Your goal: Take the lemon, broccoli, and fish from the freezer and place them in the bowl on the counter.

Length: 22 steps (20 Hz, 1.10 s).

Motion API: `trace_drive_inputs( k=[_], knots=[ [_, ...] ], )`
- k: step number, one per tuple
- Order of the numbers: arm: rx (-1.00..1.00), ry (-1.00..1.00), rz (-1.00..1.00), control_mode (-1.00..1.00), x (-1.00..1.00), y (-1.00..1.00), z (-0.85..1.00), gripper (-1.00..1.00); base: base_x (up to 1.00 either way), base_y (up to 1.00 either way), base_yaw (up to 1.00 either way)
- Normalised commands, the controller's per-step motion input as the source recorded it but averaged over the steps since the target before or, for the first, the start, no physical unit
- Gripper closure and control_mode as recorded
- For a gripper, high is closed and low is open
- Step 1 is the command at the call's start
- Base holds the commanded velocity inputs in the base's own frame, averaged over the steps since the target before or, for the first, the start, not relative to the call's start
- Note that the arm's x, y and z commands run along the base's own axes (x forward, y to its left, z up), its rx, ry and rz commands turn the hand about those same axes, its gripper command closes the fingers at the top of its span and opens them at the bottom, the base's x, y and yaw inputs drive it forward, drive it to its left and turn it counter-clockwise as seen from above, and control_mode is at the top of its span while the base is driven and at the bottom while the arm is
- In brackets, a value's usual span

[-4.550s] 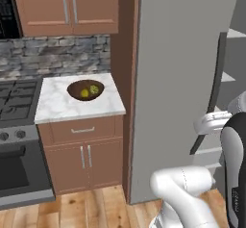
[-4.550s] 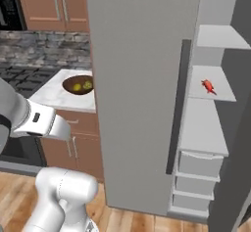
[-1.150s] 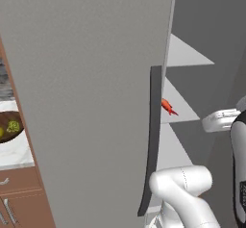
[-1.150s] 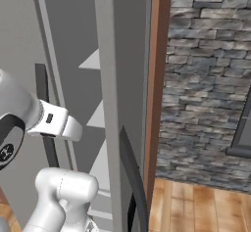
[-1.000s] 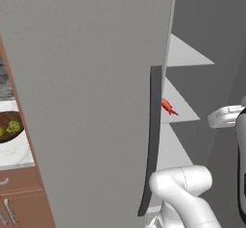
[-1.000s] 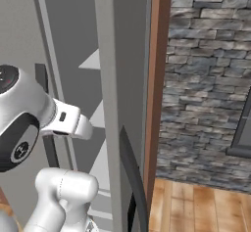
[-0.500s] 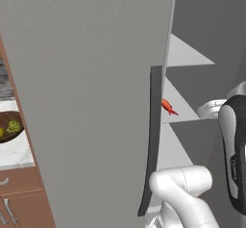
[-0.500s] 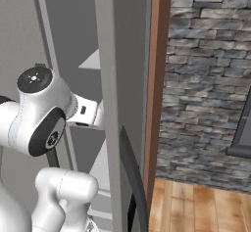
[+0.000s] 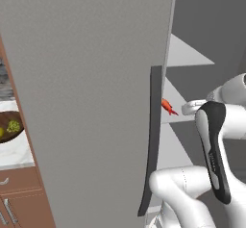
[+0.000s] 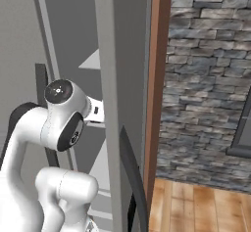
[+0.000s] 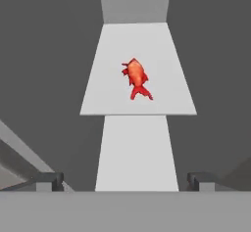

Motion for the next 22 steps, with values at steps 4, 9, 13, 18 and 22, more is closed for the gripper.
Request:
trace_drive_inputs(
  k=[4,9,13,18,22],
  knots=[
    [0.03,-0.04,0.00,-1.00,0.68,0.00,-0.35,-1.00,0.00,0.00,0.00],
    [0.06,0.08,0.05,-1.00,0.68,-0.07,-0.21,-1.00,0.00,0.00,0.00],
    [0.04,0.07,0.04,-1.00,0.65,-0.08,-0.11,-1.00,0.00,0.00,0.00],
    [0.01,0.04,0.01,-1.00,0.46,-0.08,-0.18,-1.00,0.00,0.00,0.00],
    [0.00,0.00,0.00,-1.00,0.43,-0.03,-0.29,-1.00,0.00,0.00,0.00]
  ],
)
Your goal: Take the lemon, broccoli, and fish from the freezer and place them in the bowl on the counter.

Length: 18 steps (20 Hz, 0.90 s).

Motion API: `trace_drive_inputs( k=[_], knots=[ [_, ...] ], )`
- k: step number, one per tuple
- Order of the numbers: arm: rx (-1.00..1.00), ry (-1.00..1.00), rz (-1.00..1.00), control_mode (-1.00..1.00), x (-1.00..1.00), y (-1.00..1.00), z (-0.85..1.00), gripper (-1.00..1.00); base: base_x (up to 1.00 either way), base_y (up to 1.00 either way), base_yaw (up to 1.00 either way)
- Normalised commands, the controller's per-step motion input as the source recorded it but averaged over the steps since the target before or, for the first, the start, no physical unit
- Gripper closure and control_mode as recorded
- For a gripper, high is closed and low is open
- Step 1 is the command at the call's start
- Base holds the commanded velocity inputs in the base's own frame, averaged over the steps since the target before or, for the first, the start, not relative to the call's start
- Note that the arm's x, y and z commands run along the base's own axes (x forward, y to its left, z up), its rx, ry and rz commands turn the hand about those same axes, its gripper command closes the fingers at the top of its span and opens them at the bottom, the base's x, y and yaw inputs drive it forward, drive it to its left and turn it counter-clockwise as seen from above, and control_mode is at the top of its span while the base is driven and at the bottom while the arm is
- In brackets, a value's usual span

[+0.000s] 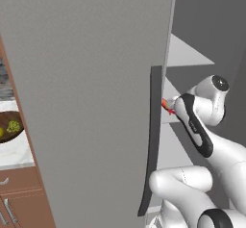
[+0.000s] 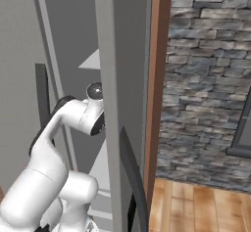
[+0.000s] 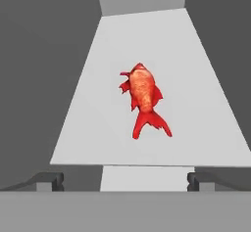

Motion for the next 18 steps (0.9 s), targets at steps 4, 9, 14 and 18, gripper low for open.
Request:
trace_drive_inputs(
  k=[4,9,14,18],
  knots=[
    [0.00,0.00,0.00,-1.00,0.51,-0.01,-0.30,-1.00,0.00,0.00,0.00],
    [0.00,0.00,0.00,-1.00,0.52,0.00,-0.34,-1.00,0.00,0.00,0.00],
    [0.01,0.00,0.00,-1.00,0.44,-0.19,-0.11,-1.00,0.00,0.00,0.00],
    [0.01,0.00,0.00,-1.00,0.30,-0.31,-0.05,-1.00,0.00,0.00,0.00]
  ],
)
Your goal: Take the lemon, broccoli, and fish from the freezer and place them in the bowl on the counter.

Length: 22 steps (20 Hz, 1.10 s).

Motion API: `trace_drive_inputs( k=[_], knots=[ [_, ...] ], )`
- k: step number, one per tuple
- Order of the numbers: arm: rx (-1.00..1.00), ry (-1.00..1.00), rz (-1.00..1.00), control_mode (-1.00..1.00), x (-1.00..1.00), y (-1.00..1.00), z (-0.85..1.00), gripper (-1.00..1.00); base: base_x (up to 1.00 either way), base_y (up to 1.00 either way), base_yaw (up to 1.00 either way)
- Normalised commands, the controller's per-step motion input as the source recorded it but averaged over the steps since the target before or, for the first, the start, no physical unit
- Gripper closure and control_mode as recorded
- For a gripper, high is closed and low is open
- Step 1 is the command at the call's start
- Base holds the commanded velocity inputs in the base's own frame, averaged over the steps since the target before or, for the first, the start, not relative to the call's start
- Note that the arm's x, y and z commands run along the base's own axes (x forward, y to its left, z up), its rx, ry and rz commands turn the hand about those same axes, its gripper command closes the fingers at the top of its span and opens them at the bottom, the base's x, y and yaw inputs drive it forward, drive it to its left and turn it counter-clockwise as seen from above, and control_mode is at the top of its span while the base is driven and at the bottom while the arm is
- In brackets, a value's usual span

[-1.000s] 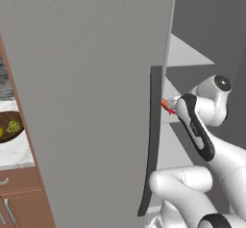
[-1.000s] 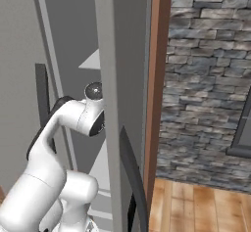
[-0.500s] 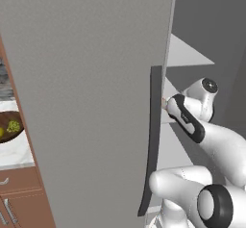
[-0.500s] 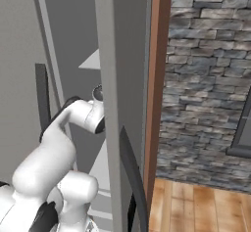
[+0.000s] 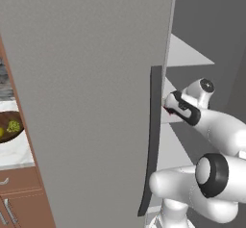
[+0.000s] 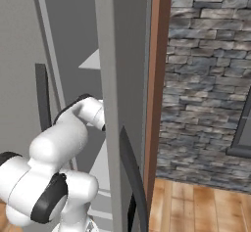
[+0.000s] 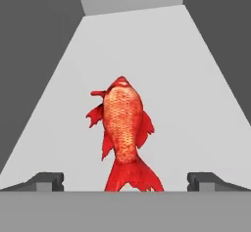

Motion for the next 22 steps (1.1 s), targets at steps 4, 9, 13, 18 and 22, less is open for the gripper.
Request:
trace_drive_inputs(
  k=[4,9,13,18,22],
  knots=[
    [0.00,0.00,0.00,-1.00,0.11,-0.05,-0.09,-1.00,0.00,0.00,0.00],
    [0.00,0.00,0.00,-1.00,0.05,0.00,-0.19,-1.00,0.00,0.00,0.00],
    [0.00,0.00,0.00,-1.00,0.11,0.00,-0.20,-1.00,0.00,0.00,0.00],
    [0.00,0.00,0.00,-1.00,0.18,0.00,-0.12,-1.00,0.00,0.00,0.00],
    [0.00,0.00,0.00,-1.00,0.21,0.00,-0.09,-1.00,0.00,0.00,0.00]
  ],
)
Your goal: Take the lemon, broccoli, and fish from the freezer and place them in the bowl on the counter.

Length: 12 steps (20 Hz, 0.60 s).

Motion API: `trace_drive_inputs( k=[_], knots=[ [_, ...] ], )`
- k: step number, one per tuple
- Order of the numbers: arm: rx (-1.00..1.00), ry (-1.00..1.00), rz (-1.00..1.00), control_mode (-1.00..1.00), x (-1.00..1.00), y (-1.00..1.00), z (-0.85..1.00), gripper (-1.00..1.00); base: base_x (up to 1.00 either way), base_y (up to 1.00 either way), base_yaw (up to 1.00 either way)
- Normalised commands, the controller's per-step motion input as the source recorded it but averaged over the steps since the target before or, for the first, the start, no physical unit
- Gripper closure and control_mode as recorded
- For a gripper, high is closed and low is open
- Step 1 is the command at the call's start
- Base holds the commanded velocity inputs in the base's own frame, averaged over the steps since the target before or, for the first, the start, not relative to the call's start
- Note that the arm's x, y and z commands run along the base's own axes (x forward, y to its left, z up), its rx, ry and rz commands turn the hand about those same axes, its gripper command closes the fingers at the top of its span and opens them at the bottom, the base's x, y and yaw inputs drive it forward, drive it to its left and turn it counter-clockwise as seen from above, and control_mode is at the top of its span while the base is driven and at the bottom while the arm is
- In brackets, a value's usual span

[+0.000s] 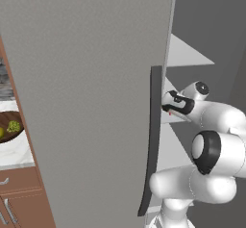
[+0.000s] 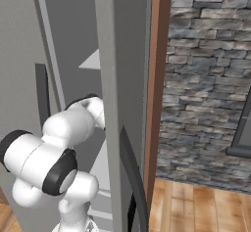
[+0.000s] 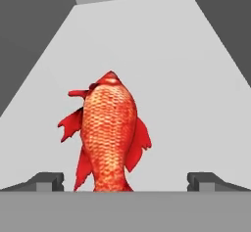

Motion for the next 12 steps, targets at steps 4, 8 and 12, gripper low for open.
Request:
trace_drive_inputs(
  k=[4,8,12],
  knots=[
    [0.00,0.00,0.00,-1.00,0.17,0.00,-0.17,-1.00,0.00,0.00,0.00],
    [0.00,0.00,0.00,-1.00,0.16,0.00,-0.21,-1.00,0.00,0.00,0.00],
    [0.00,0.00,0.00,-1.00,0.14,0.00,-0.27,-1.00,0.00,0.00,0.00]
  ],
)
